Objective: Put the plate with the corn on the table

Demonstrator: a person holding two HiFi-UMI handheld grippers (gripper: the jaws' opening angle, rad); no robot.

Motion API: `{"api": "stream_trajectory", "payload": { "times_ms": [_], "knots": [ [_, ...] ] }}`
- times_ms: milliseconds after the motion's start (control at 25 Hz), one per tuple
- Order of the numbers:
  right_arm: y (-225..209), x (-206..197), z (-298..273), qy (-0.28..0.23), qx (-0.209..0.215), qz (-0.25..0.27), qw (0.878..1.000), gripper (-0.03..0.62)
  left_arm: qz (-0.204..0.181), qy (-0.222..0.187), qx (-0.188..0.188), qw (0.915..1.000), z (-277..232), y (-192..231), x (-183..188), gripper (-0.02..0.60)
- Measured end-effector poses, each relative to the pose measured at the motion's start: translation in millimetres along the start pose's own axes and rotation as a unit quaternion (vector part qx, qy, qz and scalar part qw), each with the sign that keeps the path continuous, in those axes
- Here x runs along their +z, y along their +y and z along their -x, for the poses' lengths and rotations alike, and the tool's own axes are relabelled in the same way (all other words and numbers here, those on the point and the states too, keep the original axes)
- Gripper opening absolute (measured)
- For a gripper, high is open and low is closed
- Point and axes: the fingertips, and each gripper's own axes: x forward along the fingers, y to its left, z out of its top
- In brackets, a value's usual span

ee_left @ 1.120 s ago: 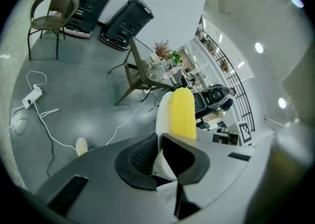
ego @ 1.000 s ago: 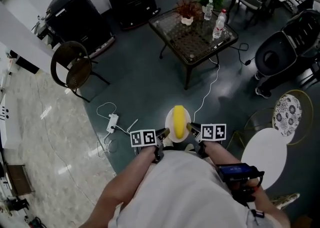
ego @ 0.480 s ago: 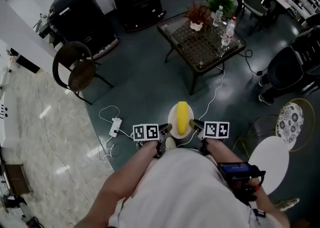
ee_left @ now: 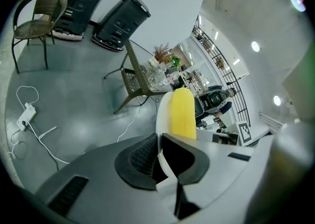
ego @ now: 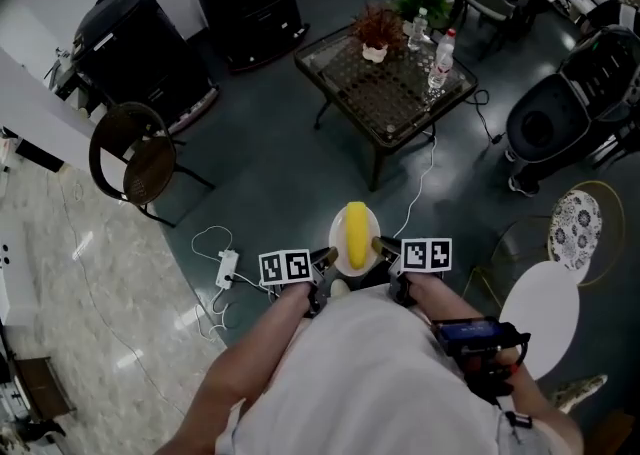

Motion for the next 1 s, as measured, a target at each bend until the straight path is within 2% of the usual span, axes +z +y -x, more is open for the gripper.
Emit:
{"api": "stream_trajectory", "payload": {
  "times_ms": [560, 1000],
  "knots": [
    [-16.4, 51.7, -45.1, 0.012, 0.007, -0.010, 1.000, 0.052, 0.006, 0.002, 0.016, 0.9998, -26.8, 20.6, 59.4, 0.035],
    [-38.6, 154.4, -72.8, 0.008, 0.007, -0.009, 1.000, 0.044, 0.004, 0.008, 0.012, 0.9999, -78.2, 12.9, 156.8, 0.037]
  ]
}}
